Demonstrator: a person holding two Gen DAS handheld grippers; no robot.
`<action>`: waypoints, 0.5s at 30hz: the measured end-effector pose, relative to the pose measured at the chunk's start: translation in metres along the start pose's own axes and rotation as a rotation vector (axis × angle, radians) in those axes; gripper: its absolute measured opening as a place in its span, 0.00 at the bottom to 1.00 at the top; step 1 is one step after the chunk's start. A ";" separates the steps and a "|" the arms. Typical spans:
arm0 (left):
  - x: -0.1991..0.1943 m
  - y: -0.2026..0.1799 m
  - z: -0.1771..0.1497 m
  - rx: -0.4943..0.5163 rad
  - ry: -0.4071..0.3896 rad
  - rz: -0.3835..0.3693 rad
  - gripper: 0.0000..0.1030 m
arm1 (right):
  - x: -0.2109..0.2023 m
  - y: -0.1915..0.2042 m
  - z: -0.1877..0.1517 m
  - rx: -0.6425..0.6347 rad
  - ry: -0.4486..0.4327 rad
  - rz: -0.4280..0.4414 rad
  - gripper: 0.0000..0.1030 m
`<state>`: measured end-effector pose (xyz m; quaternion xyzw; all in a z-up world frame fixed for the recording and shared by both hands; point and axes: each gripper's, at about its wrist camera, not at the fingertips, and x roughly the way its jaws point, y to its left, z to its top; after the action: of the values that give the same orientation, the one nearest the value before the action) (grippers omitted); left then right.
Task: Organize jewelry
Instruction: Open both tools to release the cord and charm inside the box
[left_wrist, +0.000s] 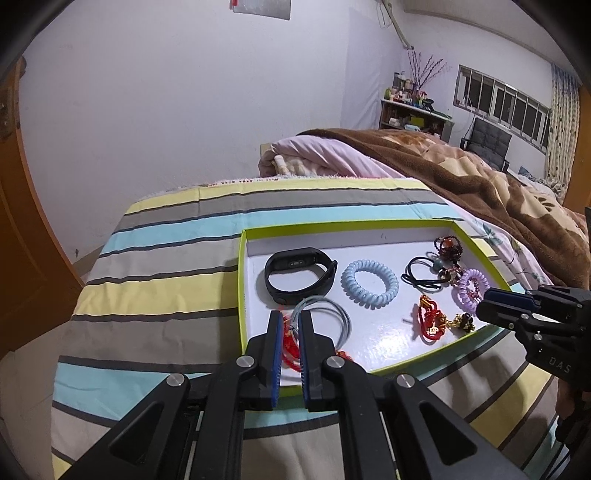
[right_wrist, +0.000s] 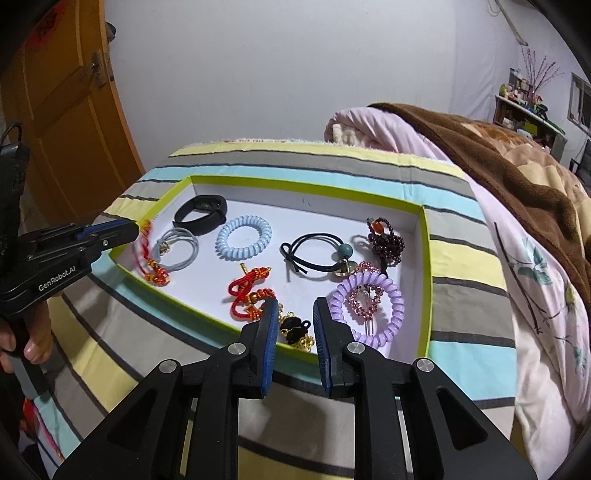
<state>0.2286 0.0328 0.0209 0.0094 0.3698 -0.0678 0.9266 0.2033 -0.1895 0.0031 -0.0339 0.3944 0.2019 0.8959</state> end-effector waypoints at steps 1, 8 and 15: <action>-0.002 0.001 0.000 -0.002 -0.003 0.001 0.07 | -0.004 0.001 -0.001 -0.001 -0.007 0.000 0.20; -0.026 0.006 -0.009 -0.034 -0.033 0.014 0.07 | -0.034 0.005 -0.010 0.017 -0.052 0.008 0.39; -0.056 -0.004 -0.030 -0.039 -0.057 0.025 0.07 | -0.062 0.014 -0.028 0.025 -0.082 0.004 0.38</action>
<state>0.1678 0.0372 0.0376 -0.0060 0.3443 -0.0492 0.9375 0.1413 -0.2037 0.0297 -0.0137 0.3600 0.1998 0.9112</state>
